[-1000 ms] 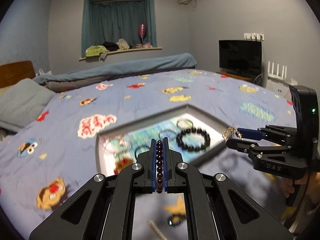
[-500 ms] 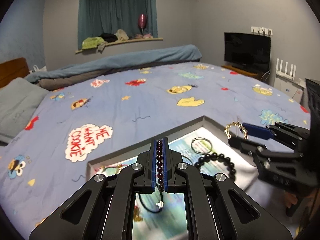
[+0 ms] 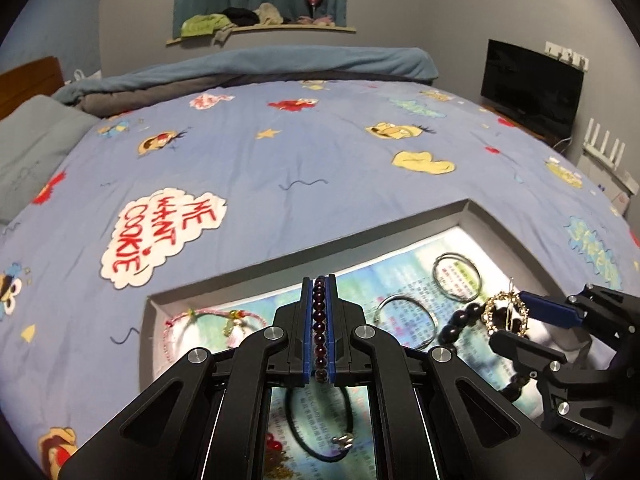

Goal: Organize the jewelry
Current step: 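Carry the bracelet and gold clip into the grey box and open both tools, then move both open tools back over the pearl pin and blue bracelet, then grasp the pearl hair pin with the left tool while the right tool grasps the blue beaded bracelet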

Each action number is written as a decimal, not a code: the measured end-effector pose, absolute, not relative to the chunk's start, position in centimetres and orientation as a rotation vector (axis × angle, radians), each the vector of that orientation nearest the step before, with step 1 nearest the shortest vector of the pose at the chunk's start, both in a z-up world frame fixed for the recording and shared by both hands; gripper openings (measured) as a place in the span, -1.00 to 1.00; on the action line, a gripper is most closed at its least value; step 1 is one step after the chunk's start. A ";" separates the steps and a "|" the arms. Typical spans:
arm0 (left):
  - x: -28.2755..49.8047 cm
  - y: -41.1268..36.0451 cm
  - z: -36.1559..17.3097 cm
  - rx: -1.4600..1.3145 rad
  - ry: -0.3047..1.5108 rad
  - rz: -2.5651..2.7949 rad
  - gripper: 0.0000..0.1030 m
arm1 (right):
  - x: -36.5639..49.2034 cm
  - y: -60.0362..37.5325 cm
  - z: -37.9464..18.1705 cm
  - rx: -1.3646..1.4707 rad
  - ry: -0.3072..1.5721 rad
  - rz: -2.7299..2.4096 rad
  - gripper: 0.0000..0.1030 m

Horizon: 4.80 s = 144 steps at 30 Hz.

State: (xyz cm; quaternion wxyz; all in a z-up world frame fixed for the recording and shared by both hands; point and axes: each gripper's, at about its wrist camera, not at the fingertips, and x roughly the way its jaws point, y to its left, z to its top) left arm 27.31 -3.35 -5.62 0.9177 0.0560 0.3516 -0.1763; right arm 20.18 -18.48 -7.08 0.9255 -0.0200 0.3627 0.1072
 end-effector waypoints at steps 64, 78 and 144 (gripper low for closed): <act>18.1 1.0 1.8 0.114 0.554 -0.210 0.79 | 14.0 -22.0 -0.1 0.107 0.518 0.124 0.89; 10.6 5.2 4.9 0.089 0.507 -0.173 0.82 | 6.5 -22.0 4.0 0.064 0.462 0.126 0.89; 5.1 3.8 -10.9 0.172 0.735 -0.310 -0.64 | 5.6 -10.9 -10.9 -0.156 0.690 0.414 -0.43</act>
